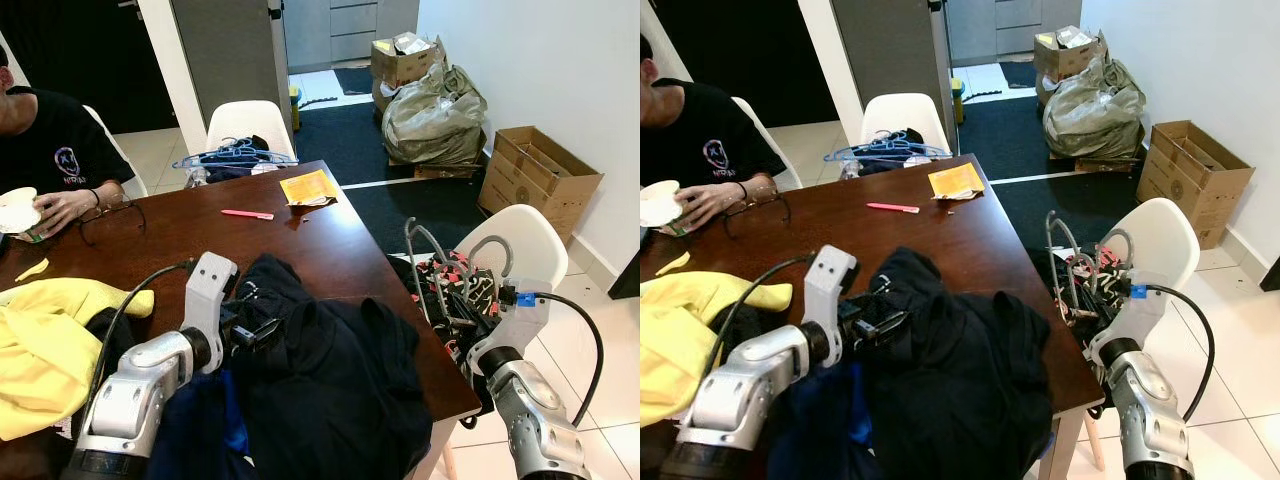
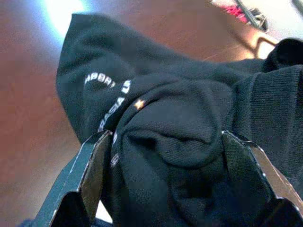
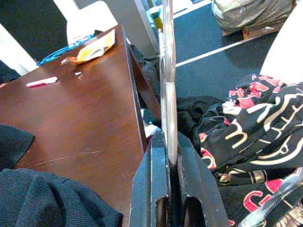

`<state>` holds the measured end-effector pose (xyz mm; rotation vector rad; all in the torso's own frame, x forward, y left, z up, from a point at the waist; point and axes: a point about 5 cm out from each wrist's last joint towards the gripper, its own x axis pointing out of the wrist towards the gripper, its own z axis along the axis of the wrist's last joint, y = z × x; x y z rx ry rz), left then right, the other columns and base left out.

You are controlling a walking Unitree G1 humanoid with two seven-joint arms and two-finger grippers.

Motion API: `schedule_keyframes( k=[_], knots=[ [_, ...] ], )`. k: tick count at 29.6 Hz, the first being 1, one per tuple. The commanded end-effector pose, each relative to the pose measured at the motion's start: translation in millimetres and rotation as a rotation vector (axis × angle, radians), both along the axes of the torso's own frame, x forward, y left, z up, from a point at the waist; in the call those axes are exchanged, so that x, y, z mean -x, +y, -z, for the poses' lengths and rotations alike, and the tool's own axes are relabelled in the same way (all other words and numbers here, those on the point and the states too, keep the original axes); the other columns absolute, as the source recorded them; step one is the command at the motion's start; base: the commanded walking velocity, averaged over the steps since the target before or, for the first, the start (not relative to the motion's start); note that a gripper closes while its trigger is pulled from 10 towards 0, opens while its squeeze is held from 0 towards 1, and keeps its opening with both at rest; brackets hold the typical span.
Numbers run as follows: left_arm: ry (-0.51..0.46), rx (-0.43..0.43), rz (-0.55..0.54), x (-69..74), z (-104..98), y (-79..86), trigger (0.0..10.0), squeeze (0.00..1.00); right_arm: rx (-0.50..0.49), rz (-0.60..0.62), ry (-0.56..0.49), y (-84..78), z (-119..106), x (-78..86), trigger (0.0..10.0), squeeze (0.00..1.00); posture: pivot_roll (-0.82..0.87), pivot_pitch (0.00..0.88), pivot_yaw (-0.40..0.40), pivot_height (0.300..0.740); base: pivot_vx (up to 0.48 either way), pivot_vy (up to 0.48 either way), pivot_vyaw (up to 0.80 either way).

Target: Hang hanger

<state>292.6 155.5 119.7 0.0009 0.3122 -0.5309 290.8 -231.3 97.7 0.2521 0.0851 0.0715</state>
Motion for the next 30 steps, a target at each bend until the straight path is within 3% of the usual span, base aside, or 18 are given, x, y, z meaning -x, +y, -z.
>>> schedule_keyframes(
  k=[1, 8, 9, 13, 21, 23, 25, 29, 30],
  knots=[
    [0.035, 0.007, -0.003, 2.5, 9, -1.3, 10.0, 0.00, -0.026, -0.026, -0.001, 8.5, 2, -0.5, 10.0, 0.00, 0.02, 0.049, 0.084, 0.740, 0.000, 0.000, 0.00],
    [0.085, 0.035, -0.001, -0.9, 17, -9.3, 10.0, 0.00, -0.020, -0.024, -0.002, 7.6, 2, -0.5, 10.0, 0.00, 0.01, 0.051, 0.086, 0.740, 0.000, 0.000, 0.00],
    [0.130, 0.012, -0.007, 0.6, 24, -8.3, 0.0, 0.00, -0.019, -0.022, -0.002, 7.2, 2, -0.4, 10.0, 0.00, 0.01, 0.051, 0.086, 0.740, 0.000, 0.000, 0.00],
    [0.219, -0.015, 0.002, 3.1, 37, -8.7, 0.0, 0.00, -0.017, -0.017, -0.003, 6.4, 1, -0.1, 10.0, 0.00, 0.01, 0.051, 0.086, 0.740, 0.000, 0.000, 0.00],
    [0.167, -0.008, 0.028, -0.5, 28, -8.9, 0.0, 0.00, -0.018, -0.012, -0.006, 6.3, 1, 0.0, 10.0, 0.00, 0.00, 0.053, 0.096, 0.740, 0.000, 0.000, 0.00],
    [0.073, 0.021, 0.053, -7.4, 6, -7.7, 0.0, 0.00, -0.019, -0.010, -0.007, 6.6, 0, -0.1, 10.0, 0.00, 0.00, 0.053, 0.096, 0.740, 0.000, 0.000, 0.00],
    [0.073, 0.021, 0.053, -7.4, 6, -7.7, 0.0, 0.00, -0.019, -0.010, -0.007, 6.6, 0, -0.1, 10.0, 0.00, 0.00, 0.053, 0.096, 0.740, 0.000, 0.000, 0.00],
    [-0.204, 0.141, 0.116, -20.1, -64, -3.9, 0.0, 0.00, -0.021, -0.010, -0.008, 7.8, 1, -0.2, 10.0, 0.00, 0.00, 0.044, 0.098, 0.740, 0.000, 0.000, 0.00],
    [-0.204, 0.141, 0.116, -20.1, -64, -3.9, 0.0, 0.00, -0.021, -0.010, -0.008, 7.8, 1, -0.2, 10.0, 0.00, 0.00, 0.044, 0.098, 0.740, 0.000, 0.000, 0.00]
  ],
)
